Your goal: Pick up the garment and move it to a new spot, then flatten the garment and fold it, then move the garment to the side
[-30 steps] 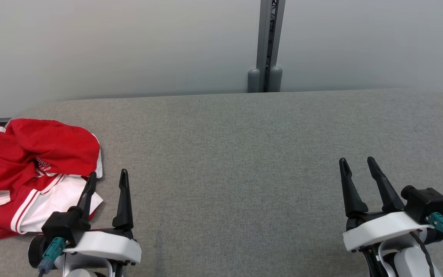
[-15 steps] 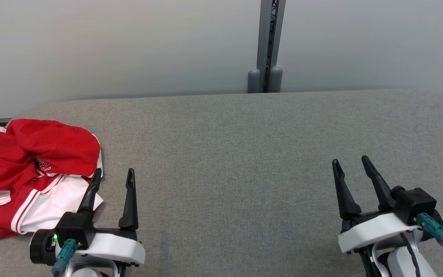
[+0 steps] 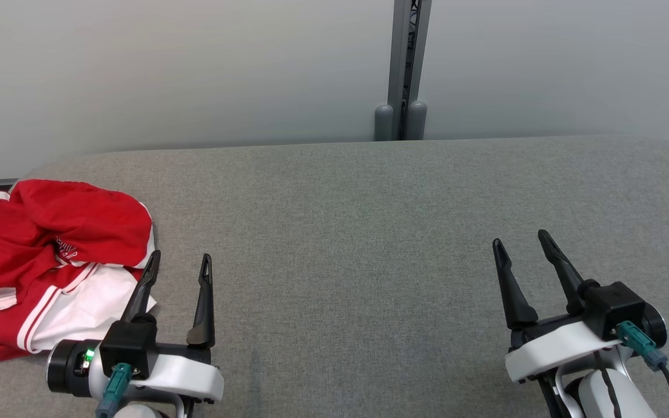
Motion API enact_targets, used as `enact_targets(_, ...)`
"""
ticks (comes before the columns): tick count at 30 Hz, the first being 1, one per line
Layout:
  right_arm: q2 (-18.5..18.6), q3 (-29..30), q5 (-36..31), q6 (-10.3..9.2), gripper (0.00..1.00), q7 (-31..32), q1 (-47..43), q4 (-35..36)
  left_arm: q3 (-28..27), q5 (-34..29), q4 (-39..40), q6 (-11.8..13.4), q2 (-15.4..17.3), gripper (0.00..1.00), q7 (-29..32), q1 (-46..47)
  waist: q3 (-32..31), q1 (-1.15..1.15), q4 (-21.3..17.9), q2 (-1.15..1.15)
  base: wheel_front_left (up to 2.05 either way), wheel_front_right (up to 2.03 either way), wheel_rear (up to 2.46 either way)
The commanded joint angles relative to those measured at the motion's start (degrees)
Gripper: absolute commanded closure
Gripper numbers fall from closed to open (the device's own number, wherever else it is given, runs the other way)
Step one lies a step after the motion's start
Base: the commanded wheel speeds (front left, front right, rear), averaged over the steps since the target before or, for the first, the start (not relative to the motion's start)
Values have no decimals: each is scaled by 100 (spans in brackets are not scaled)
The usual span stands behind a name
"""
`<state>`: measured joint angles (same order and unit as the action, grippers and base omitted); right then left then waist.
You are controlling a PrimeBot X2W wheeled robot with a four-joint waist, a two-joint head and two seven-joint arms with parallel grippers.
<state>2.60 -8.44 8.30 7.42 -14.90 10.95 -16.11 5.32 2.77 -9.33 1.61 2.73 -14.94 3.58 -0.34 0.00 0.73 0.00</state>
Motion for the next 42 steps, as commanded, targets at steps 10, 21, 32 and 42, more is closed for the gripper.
enact_targets(10, 52, -17, 20, 13, 0, -39, 40, 31, -21, 15, -24, -1, 28, 0, -35, 99, 6, 0, -4, 0, 0, 0, 0)
enact_targets(21, 51, -48, 65, 13, 0, -39, 19, 42, -23, 66, -41, -9, 28, 0, -35, 92, 18, 0, -3, 0, 0, 0, 0)
enact_targets(32, 51, -58, 52, 13, 0, -39, 16, 50, -12, 90, -58, -5, 28, 0, -35, 87, 30, 0, -6, 0, 0, 0, 0)
enact_targets(42, 51, -80, 36, 13, 0, -39, 4, 68, -8, 139, -105, -6, 29, 0, -35, 90, 44, 0, 14, 0, 0, 0, 0)
